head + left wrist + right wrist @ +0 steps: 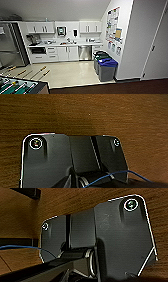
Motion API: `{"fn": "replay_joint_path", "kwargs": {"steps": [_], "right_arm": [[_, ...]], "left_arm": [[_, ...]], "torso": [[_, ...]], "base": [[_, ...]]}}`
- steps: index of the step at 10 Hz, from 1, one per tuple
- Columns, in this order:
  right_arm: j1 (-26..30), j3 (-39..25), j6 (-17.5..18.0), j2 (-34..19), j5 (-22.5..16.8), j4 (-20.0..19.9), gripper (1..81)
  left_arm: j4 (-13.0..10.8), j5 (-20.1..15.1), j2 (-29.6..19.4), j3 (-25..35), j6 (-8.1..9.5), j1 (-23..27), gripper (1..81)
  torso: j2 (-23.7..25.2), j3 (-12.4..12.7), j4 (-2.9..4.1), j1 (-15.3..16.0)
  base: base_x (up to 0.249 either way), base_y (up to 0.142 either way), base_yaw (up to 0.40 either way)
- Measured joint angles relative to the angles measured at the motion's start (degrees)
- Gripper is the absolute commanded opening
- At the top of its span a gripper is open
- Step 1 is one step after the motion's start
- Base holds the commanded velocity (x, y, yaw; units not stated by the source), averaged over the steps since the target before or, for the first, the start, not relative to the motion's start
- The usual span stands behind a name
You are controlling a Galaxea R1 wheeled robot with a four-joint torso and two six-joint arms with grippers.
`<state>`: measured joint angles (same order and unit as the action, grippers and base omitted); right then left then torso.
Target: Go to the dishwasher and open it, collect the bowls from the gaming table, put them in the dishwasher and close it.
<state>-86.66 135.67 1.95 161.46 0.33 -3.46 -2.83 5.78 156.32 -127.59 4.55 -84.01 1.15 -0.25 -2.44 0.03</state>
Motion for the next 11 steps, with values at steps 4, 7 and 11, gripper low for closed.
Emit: {"fn": "replay_joint_path", "kwargs": {"steps": [4,7,11], "right_arm": [[0.3,0.63,0.0,0.37,0.07,0.0,81.1],[0.33,0.74,0.0,0.45,0.07,-0.01,81.1],[0.3,1.01,0.0,0.48,0.05,-0.01,81.1]], "left_arm": [[0.0,0.04,-0.17,0.05,0.0,0.16,81.1],[0.0,0.06,-0.21,0.05,0.0,0.16,81.1],[0.0,0.06,-0.15,0.07,0.0,0.16,81.1]], "torso": [[-0.02,0.0,0.0,0.05],[-0.02,0.0,0.0,0.02],[-0.02,0.0,0.0,0.02]], "base": [[0.146,0.0,0.0],[0.153,0.0,0.0],[0.154,0.0,0.0]]}}
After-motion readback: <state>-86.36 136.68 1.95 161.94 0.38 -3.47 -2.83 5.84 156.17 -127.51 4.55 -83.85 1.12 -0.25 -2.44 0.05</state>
